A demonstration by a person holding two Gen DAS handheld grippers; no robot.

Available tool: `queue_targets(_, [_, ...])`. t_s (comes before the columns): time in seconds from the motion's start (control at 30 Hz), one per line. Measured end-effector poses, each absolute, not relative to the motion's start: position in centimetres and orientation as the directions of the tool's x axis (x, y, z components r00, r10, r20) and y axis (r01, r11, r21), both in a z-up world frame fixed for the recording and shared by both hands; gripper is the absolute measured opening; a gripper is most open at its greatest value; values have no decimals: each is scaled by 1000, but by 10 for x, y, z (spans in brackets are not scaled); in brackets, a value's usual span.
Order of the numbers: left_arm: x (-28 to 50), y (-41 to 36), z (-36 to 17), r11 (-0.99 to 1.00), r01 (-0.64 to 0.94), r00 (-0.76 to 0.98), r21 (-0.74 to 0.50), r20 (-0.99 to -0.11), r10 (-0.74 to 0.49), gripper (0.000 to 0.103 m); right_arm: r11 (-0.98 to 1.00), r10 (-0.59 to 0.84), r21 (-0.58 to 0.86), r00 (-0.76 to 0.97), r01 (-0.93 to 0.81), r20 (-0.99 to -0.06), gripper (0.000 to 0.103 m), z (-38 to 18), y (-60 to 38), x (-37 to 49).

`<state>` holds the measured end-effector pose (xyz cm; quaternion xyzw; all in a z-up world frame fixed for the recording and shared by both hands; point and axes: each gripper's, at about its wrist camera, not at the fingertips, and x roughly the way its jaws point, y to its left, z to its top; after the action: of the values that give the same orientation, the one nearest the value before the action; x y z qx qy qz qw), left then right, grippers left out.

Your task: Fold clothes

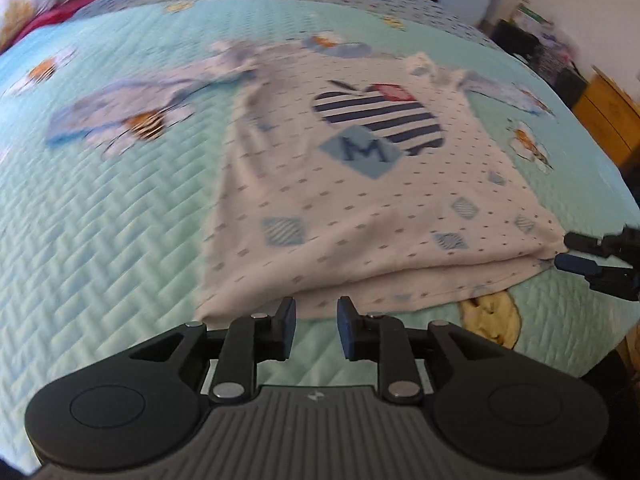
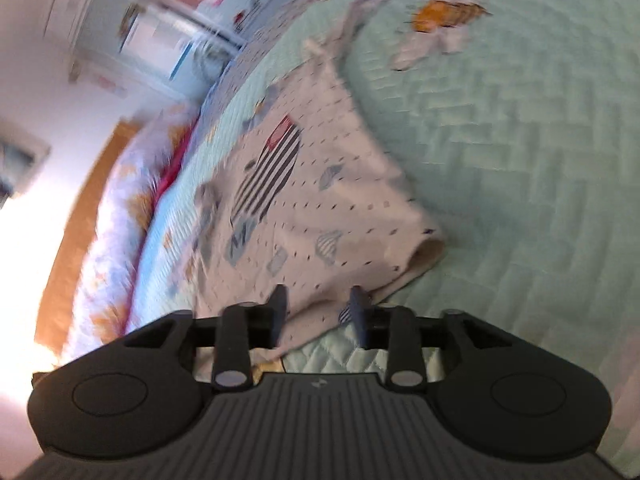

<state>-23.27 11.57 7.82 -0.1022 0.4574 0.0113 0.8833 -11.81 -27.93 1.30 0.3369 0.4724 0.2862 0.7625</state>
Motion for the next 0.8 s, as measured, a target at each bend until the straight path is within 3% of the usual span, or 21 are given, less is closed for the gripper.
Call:
queue_targets(0.03, [-229, 112, 78, 980, -100, 580, -174, -810, -84, 24, 591, 757, 802, 403, -85, -515, 49, 10, -285, -117])
queue_targets(0.17, [-222, 104, 74, 980, -76, 571, -186, -814, -110, 25, 545, 758, 838, 436, -13, -486, 53, 4, -299, -115])
queue_targets(0.37, [-219, 104, 72, 971, -77, 570, -225, -809, -142, 25, 517, 791, 856, 369, 22, -488, 54, 0, -283, -116])
queue_targets(0.5, [-210, 83, 82, 973, 38, 585, -229, -784, -208, 25, 553, 773, 832, 343, 51, -535, 54, 1, -266, -113])
queue_targets(0.63, [-200, 48, 86, 970, 177, 588, -167, -772, -240, 25, 539, 760, 830, 343, 143, -552, 54, 0, -267, -111])
queue_targets(0.8, [-182, 12, 81, 958, 277, 591, -69, -774, -226, 25, 528, 759, 839, 369, 135, -537, 55, 3, -268, -112])
